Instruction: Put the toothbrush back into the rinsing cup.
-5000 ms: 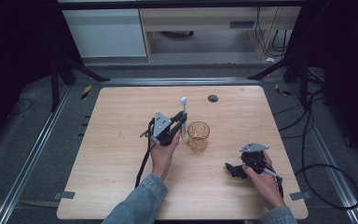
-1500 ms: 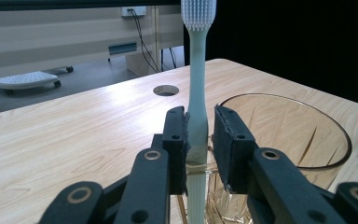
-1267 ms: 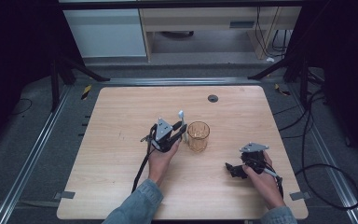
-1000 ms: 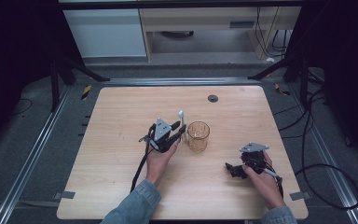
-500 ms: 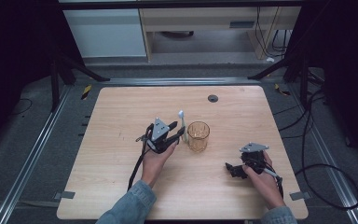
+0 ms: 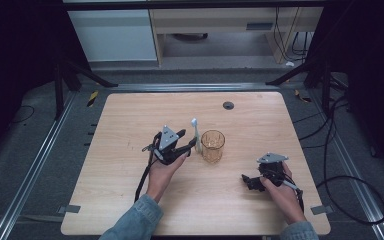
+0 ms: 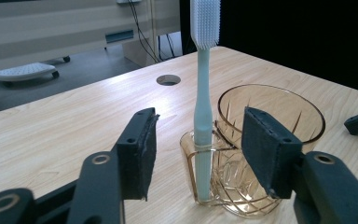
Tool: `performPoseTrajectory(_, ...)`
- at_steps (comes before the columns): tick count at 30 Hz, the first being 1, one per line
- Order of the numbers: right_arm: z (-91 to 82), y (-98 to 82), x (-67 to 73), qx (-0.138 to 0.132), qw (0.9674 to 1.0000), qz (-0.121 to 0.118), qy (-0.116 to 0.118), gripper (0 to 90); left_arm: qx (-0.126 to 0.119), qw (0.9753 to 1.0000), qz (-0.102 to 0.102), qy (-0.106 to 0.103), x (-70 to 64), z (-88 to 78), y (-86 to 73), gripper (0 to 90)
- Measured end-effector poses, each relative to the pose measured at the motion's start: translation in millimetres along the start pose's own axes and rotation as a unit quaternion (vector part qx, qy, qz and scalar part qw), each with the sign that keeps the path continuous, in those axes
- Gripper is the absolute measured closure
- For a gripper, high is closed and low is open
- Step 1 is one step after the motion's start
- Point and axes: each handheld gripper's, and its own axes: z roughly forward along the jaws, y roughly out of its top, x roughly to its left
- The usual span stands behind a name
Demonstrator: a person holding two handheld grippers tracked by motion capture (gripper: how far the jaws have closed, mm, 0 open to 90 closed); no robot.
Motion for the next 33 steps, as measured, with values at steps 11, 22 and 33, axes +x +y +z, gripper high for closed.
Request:
performPoseTrajectory(11, 0.0, 0.0, -0.1, 0.0, 1.0, 0.0, 0.0, 0.5, 0.024, 0.9995, -0.018, -0.004, 4.0, -5.8, 3.7, 31.4)
performPoseTrajectory(22, 0.1, 0.0, -0.2, 0.0, 1.0, 0.0, 0.0, 0.4, 0.129, 0.9904, -0.05, 0.004, 16.4, -9.4, 6.9, 13.4)
performPoseTrajectory(33, 0.1, 0.0, -0.2, 0.0, 1.0, 0.0, 0.0, 0.4, 0.145, 0.9882, -0.042, 0.024, 38.0, -25.5, 9.2, 12.9)
